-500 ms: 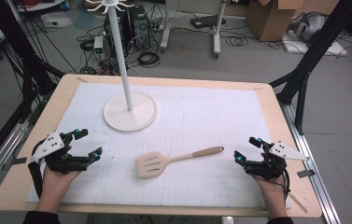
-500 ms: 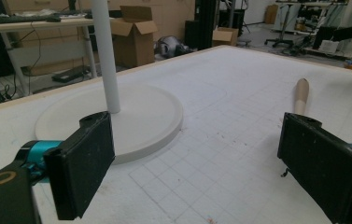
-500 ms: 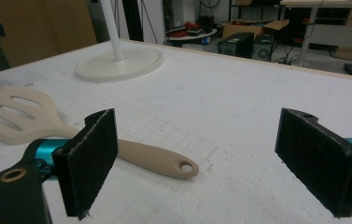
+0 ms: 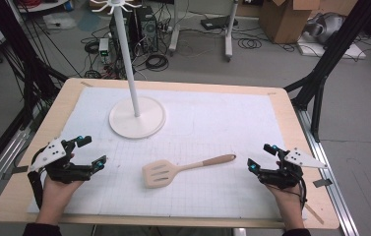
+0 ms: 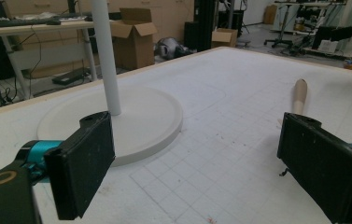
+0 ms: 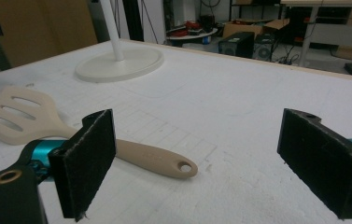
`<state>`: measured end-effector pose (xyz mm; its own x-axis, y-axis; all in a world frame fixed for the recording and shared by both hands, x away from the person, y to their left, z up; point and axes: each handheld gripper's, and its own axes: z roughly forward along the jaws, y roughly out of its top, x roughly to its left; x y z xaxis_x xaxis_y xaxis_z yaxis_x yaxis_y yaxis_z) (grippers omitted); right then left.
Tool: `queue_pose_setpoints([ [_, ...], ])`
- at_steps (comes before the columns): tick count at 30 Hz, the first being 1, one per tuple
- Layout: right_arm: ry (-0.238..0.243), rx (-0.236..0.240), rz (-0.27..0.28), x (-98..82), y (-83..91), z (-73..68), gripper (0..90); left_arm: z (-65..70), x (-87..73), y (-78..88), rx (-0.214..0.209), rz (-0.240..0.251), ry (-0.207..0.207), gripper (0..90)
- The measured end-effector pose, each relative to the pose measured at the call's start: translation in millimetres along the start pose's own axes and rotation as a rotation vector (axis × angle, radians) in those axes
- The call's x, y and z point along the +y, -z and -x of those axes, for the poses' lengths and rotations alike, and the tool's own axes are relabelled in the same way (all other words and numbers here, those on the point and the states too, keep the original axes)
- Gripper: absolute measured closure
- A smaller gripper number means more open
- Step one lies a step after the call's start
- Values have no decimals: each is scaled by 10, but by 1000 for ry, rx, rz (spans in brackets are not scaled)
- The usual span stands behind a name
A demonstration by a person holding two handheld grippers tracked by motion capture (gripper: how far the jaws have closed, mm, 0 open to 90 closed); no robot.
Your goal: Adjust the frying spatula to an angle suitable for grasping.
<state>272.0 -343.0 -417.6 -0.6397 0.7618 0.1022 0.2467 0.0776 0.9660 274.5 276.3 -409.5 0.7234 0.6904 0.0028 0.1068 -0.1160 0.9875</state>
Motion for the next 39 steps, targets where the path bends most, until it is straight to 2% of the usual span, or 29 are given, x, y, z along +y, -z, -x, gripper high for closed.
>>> queue_pose_setpoints([
  [11,6,0,-12,-6,-42,-6,109,48,-32,-17,-20,-9,-2,115],
  [18,-1,-4,4,15,-19,0,109,77,-26,-11,-28,-6,-8,115],
  [33,25,6,1,20,-6,-6,109,76,-17,-24,-25,-11,-10,115],
  [39,18,10,6,25,12,-4,109,77,-19,-19,-27,-10,-12,115],
])
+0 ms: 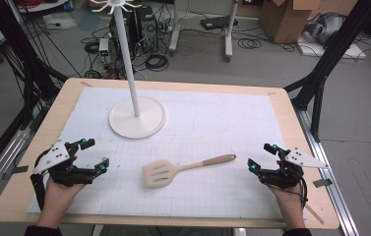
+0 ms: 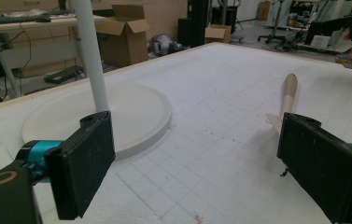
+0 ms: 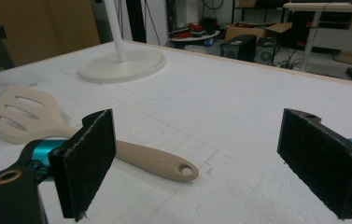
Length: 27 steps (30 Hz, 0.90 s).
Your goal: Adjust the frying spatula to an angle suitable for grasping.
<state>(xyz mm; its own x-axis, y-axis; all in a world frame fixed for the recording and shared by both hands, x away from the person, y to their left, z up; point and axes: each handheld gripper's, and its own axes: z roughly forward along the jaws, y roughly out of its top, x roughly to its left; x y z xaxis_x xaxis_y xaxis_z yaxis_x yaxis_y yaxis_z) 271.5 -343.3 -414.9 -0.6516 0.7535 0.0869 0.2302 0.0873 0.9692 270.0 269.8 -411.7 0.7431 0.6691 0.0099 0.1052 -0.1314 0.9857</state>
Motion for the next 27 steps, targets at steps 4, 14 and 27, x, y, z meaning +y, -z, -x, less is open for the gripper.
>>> queue_pose_setpoints([
  [4,1,-2,-3,1,-1,1,108,1,4,2,-1,0,1,115],
  [14,-5,-4,4,12,19,9,108,54,143,-19,-10,0,-33,115],
  [27,-4,1,11,21,34,23,108,170,351,-242,-78,1,-58,115],
])
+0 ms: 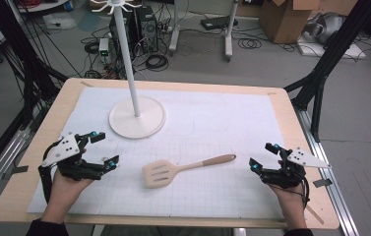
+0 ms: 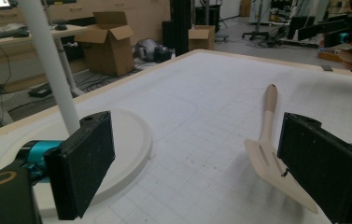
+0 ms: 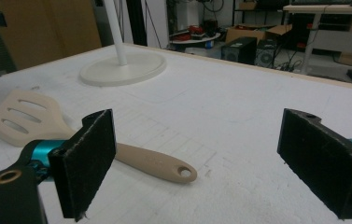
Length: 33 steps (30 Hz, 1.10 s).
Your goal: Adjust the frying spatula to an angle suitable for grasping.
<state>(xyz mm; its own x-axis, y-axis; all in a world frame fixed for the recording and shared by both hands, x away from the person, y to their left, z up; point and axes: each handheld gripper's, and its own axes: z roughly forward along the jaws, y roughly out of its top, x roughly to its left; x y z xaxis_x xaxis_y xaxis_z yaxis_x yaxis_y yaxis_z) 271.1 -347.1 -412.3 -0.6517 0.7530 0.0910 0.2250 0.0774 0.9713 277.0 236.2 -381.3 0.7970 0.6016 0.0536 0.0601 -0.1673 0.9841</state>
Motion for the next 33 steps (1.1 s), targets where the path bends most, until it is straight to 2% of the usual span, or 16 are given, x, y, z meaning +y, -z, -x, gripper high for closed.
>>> queue_pose_setpoints([
  [3,2,5,-2,-1,-2,0,108,37,46,-134,-35,-7,-2,114],
  [4,2,5,-2,-1,-3,0,108,37,46,-134,-35,-7,-2,114],
  [15,1,10,-9,-3,-10,0,108,167,145,-539,-117,-34,-17,114],
  [21,-3,11,-7,-4,-10,2,108,221,204,-655,-140,-45,-30,114],
  [33,-2,13,-10,-9,-21,-3,108,274,245,-769,-160,-58,-39,115],
])
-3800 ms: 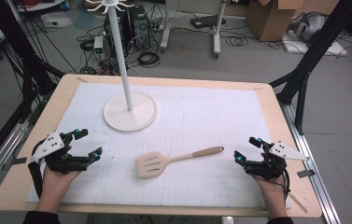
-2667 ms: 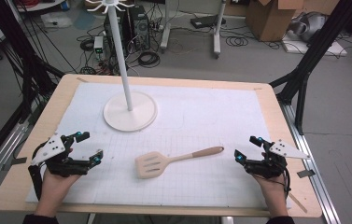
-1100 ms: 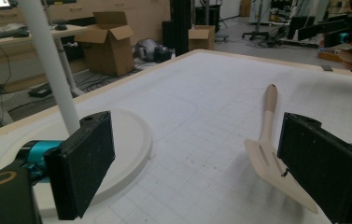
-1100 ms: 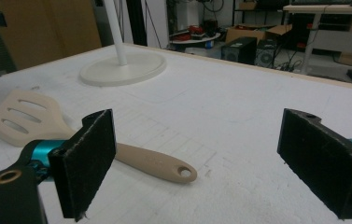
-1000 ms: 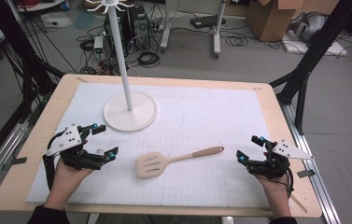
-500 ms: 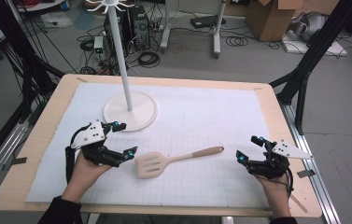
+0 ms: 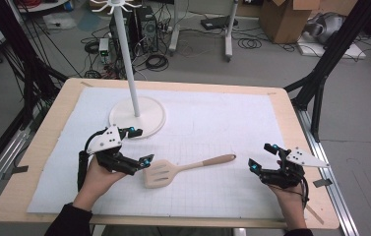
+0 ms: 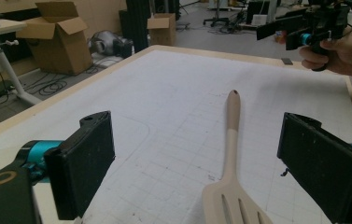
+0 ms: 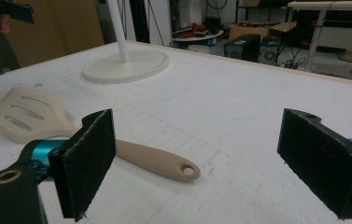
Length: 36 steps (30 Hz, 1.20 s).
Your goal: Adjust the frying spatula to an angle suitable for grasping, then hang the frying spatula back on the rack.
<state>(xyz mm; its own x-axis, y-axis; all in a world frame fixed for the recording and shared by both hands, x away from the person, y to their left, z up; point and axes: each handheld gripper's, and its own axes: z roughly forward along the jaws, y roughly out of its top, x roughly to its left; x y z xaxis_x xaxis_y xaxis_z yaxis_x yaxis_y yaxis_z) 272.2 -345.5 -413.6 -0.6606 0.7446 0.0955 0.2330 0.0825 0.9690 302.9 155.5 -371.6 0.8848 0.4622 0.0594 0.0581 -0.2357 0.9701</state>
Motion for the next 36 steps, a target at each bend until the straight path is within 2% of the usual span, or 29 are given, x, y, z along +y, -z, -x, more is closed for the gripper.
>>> queue_pose_setpoints([
  [9,-3,-3,2,-1,1,8,108,32,60,-106,-29,-9,-7,114],
  [22,-6,1,-1,-2,3,15,108,161,170,-388,-90,-67,-36,115],
  [23,-5,-1,5,-2,8,21,108,179,178,-439,-97,-91,-43,117],
  [29,-4,3,6,-2,8,19,108,231,207,-566,-121,-129,-59,120],
  [36,-8,3,5,-3,5,22,108,245,190,-757,-136,-204,-43,121],
])
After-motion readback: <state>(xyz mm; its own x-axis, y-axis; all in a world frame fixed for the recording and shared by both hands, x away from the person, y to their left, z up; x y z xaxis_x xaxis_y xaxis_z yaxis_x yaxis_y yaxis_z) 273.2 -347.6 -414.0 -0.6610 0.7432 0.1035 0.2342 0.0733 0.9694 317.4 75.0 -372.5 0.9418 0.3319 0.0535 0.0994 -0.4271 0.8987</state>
